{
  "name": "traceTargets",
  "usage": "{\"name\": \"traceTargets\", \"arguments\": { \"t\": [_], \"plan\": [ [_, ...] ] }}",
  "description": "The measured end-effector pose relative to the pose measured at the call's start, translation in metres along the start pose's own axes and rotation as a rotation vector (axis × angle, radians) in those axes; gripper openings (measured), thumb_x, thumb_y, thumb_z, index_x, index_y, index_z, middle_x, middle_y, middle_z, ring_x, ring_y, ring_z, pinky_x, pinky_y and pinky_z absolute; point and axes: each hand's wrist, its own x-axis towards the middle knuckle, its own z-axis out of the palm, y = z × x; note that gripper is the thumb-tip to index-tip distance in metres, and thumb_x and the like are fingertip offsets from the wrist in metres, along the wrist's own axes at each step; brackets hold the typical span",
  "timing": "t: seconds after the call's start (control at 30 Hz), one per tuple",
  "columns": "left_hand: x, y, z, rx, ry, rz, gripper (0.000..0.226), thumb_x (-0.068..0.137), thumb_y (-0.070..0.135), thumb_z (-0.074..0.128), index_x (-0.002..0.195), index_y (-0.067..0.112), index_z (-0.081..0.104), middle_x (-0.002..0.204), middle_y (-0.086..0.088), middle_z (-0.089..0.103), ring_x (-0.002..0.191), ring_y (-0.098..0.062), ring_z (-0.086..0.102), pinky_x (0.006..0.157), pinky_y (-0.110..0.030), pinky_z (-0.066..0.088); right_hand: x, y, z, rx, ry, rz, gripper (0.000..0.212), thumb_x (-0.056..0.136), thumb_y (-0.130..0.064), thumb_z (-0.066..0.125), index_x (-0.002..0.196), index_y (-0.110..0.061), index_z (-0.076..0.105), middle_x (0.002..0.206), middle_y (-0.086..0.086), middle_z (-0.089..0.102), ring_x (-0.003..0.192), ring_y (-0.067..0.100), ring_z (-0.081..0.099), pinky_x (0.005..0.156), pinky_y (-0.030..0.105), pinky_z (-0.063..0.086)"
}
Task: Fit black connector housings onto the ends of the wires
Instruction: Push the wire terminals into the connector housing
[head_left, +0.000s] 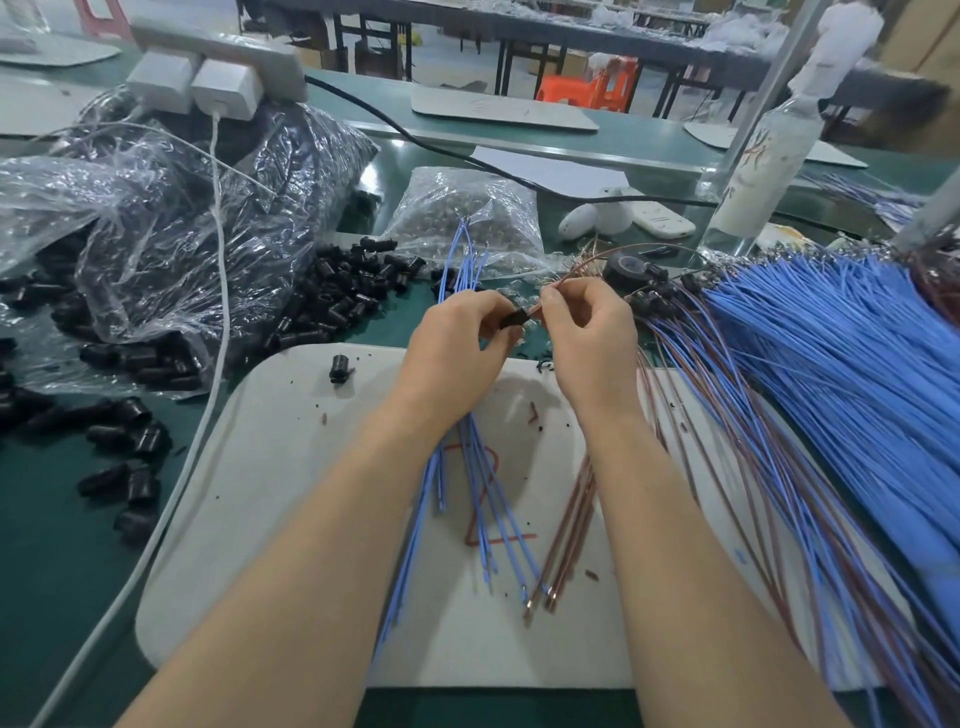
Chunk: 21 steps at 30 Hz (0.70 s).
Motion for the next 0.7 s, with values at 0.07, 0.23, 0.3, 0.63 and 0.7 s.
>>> {"name": "traceTargets", "arguments": {
  "t": [0.07,0.23,0.3,0.63,0.7],
  "plan": [
    [0.0004,-0.0007,0.0002,-0.001,0.013,-0.009,0.012,0.087,0.016,0.064,0.098,0.014,0.068,0.09,-0.001,0.066,0.084,-0.018,0.06,0.081,-0.034,0.049,0.0002,-0.0005,0.0001,0.014,-0.023,0.003,0.006,0.091,-0.017,0.06,0.085,-0.017,0.06,0.076,-0.009,0.063,0.077,0.011,0.06,0.077,0.027,0.049],
    [0.0,-0.0015,0.0025,-0.005,0.027,-0.031,0.012,0.087,0.016,0.064,0.097,0.012,0.069,0.088,-0.002,0.068,0.078,-0.016,0.058,0.077,-0.03,0.049,-0.0005,-0.0002,0.0001,-0.008,-0.039,0.001,0.007,0.091,-0.016,0.061,0.084,-0.016,0.061,0.079,-0.001,0.066,0.081,0.018,0.064,0.083,0.038,0.052],
    [-0.0011,-0.0013,0.0033,-0.005,0.028,-0.031,0.012,0.087,0.015,0.064,0.097,0.012,0.069,0.088,-0.001,0.068,0.078,-0.016,0.058,0.076,-0.031,0.049,-0.0011,0.0001,0.0003,-0.03,-0.044,-0.004,0.008,0.092,-0.016,0.059,0.085,-0.017,0.062,0.08,-0.001,0.066,0.082,0.02,0.065,0.084,0.041,0.052],
    [-0.0013,0.0021,0.0032,0.002,-0.025,-0.054,0.014,0.083,0.014,0.066,0.097,0.012,0.068,0.088,0.001,0.067,0.08,-0.016,0.057,0.081,-0.033,0.049,-0.0022,-0.0008,0.0012,-0.088,-0.019,-0.032,0.013,0.093,-0.012,0.056,0.093,-0.007,0.069,0.081,-0.001,0.065,0.083,0.02,0.064,0.084,0.039,0.051],
    [-0.001,0.0027,0.0023,0.003,-0.029,-0.061,0.014,0.084,0.014,0.066,0.098,0.013,0.068,0.088,0.001,0.068,0.081,-0.016,0.058,0.081,-0.033,0.049,-0.0018,-0.001,0.0021,-0.079,-0.022,-0.027,0.013,0.093,-0.011,0.056,0.093,-0.007,0.068,0.082,0.0,0.066,0.084,0.021,0.065,0.085,0.04,0.051]
  ]
}}
